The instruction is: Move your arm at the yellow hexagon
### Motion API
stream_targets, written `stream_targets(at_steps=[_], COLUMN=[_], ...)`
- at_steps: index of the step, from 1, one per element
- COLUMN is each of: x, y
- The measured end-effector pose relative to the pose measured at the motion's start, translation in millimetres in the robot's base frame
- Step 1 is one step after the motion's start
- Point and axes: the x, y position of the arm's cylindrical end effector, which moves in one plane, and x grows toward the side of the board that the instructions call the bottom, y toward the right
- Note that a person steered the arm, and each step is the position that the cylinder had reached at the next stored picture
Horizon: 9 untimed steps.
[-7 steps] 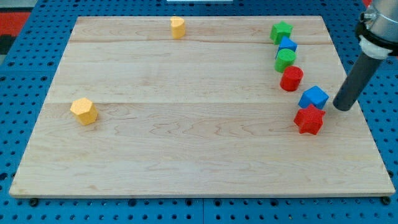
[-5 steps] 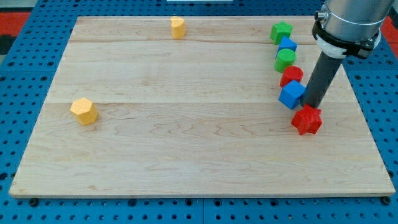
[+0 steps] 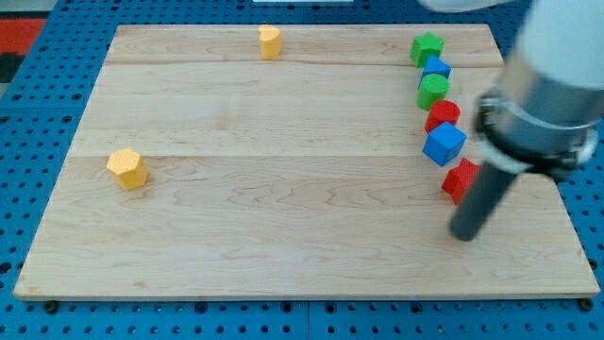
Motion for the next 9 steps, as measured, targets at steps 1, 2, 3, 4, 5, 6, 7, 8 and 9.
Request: stream_targets(at_steps=[1, 2, 3, 4, 5, 6, 7, 8, 9], x=[9, 20, 28, 19, -3, -41, -54, -62, -77], y=[-77, -155, -228, -318, -397, -409, -409, -403, -397])
